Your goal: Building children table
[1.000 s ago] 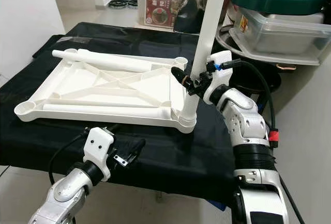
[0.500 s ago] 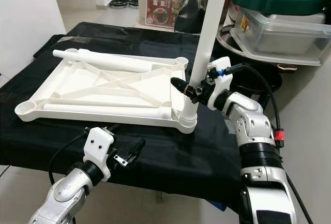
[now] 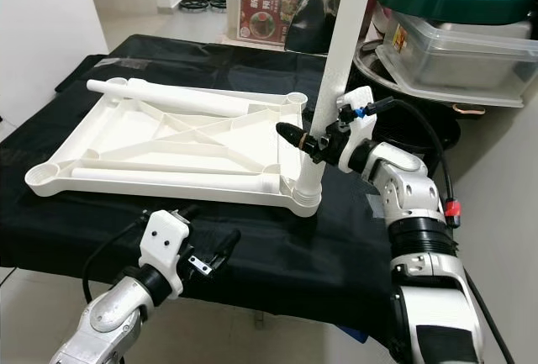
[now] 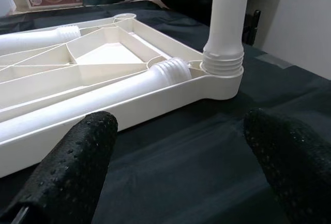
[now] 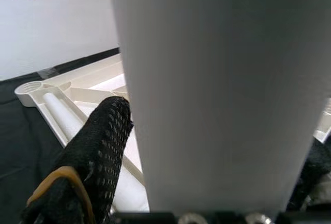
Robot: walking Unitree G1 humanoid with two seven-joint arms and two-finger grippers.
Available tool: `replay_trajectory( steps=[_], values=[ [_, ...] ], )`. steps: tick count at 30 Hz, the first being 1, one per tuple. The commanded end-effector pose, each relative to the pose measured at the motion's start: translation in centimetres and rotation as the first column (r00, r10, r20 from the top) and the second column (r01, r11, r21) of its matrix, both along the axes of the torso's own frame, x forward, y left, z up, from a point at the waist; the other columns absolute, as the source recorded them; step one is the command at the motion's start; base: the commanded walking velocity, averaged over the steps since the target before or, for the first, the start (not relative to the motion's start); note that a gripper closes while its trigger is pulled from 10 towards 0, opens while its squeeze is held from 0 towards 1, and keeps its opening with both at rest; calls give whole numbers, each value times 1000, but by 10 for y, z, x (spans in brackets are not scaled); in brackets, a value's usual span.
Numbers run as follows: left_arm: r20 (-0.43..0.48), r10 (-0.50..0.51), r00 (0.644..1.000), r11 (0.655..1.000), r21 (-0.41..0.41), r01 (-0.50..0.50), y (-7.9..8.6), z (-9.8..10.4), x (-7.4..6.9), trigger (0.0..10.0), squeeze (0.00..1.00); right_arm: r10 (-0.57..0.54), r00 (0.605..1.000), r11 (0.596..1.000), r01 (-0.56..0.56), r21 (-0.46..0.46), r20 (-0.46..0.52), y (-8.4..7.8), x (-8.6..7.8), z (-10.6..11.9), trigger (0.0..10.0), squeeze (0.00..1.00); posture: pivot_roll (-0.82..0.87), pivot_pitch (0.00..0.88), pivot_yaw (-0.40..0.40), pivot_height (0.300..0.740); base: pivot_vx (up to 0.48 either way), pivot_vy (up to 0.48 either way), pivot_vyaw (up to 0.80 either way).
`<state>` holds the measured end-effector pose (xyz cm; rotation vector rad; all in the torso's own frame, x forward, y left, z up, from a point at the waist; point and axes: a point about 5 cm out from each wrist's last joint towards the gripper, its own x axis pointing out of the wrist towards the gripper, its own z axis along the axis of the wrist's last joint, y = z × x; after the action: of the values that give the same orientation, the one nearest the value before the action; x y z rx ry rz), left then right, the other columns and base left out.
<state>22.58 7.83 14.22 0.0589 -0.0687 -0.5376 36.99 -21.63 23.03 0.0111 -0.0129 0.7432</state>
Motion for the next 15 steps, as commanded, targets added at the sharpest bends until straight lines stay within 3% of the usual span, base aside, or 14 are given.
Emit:
replay_trajectory(
  steps=[1, 15],
  values=[
    [-6, -4, 1000, 1000, 19, 4, 0, -2, -2, 10000, 0, 33, 999, 999, -33, 1, 12, 0, 0, 5, 10000, 0, 143, 74, -72, 740, 0, 0, 0],
    [-10, -3, 1000, 1000, 21, 3, 0, -3, -2, 10000, 0, 64, 998, 998, -64, -17, 6, -10, 0, 5, 10000, 0, 145, 77, -67, 740, 0, 0, 0]
  ],
)
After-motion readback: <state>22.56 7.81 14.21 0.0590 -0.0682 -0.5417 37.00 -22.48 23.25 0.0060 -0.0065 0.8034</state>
